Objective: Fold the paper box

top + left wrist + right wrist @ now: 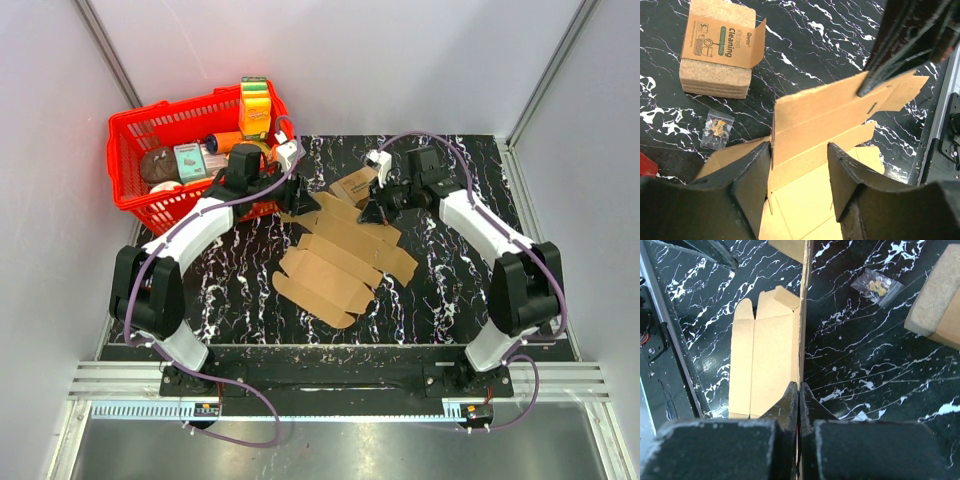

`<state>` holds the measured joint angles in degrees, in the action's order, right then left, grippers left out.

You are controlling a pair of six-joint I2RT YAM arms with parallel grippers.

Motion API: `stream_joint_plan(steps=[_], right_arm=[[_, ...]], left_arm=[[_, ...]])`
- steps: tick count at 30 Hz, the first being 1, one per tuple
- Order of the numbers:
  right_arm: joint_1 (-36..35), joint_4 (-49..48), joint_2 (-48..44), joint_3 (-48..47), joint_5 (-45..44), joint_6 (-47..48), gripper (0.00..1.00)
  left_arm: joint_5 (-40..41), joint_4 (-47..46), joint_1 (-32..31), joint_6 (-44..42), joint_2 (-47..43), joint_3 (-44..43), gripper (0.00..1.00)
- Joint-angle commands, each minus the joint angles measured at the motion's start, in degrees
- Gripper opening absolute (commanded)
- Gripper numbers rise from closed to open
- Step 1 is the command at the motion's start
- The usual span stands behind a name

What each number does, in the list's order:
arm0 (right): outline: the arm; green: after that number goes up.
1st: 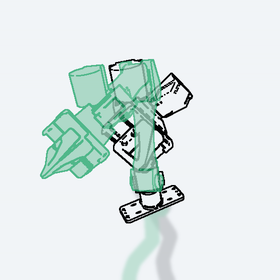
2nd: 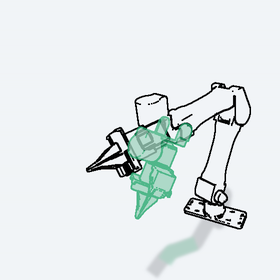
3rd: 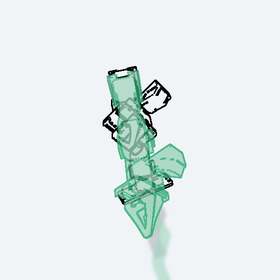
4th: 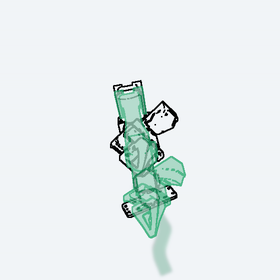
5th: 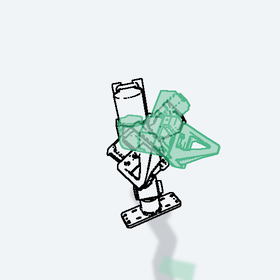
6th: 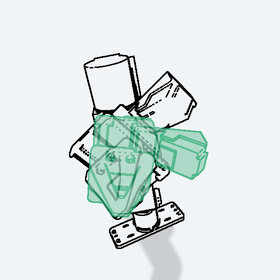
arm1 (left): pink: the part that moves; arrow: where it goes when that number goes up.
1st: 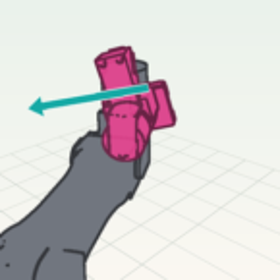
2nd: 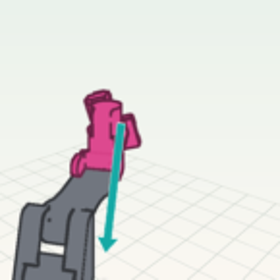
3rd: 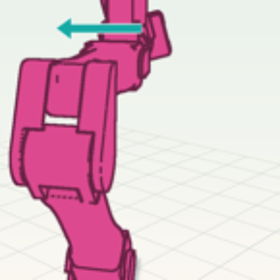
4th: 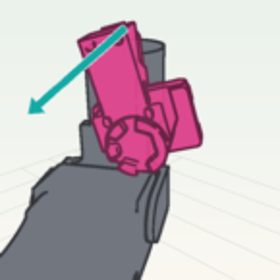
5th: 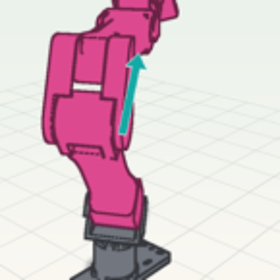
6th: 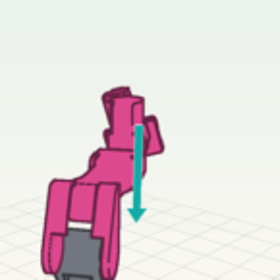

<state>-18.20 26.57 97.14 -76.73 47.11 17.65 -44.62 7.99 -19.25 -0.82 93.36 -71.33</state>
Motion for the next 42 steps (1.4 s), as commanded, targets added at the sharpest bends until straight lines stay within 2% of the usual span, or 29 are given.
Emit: stream_joint_plan(steps=[1, 5, 6, 11, 17, 21, 24, 27, 34, 37, 42], right_arm=[[-2.37, -4.68, -8.89, 3.77, -9.13, -9.12, 0.0], [-3.07, -5.47, -14.86, 7.81, -13.26, -12.02, 0.0], [-3.33, -5.82, -16.7, 9.13, -17.02, -13.24, 0.0], [-4.65, -6.18, -23.13, 13.18, -28.46, -21.24, 0.0], [-8.08, 0.06, -25.16, 13.53, -39.71, -27.31, 0.0], [-10.98, 0.06, -25.69, 15.64, -45.69, -28.72, 0.0], [-13.52, 3.48, -24.02, 13.98, -55.69, -30.47, 0.0], [-14.59, 7.52, -23.49, 10.82, -60.9, -31.36, 0.0], [-15.2, 5.86, -24.64, 12.91, -56.96, -31.81, 0.0], [-15.55, 4.38, -23.93, 15.02, -50.91, -28.56, 0.0], [-15.64, -5.02, -28.4, 20.12, -39.04, -24.08, 0.0]], left_arm=[[1.46, -2.1, 0.26, 0.64, -1.6, -2.5, 0.64], [1.38, -3.76, 1.31, 3.8, -2.48, -2.24, 0.77], [0.94, -4.29, 1.66, 4.42, -2.83, -1.97, 0.79], [-1.95, -12.1, 5.0, 10.04, -4.85, 0.57, 0.81], [-3.98, -17.39, 7.99, 14.79, -6.0, 2.16, 0.82], [-4.77, -18.45, 9.14, 15.94, -6.26, 2.25, 0.82], [-4.69, -18.53, 9.31, 15.59, -6.35, 2.6, 0.82], [-4.69, -18.36, 9.31, 15.67, -6.18, 2.51, 0.82], [-4.86, -18.54, 9.31, 15.85, -5.82, 2.51, 0.82], [-5.3, -18.54, 9.31, 15.5, -5.56, 2.43, 0.81], [-7.93, -18.1, 9.58, 14.8, -4.51, 1.81, 0.8]])
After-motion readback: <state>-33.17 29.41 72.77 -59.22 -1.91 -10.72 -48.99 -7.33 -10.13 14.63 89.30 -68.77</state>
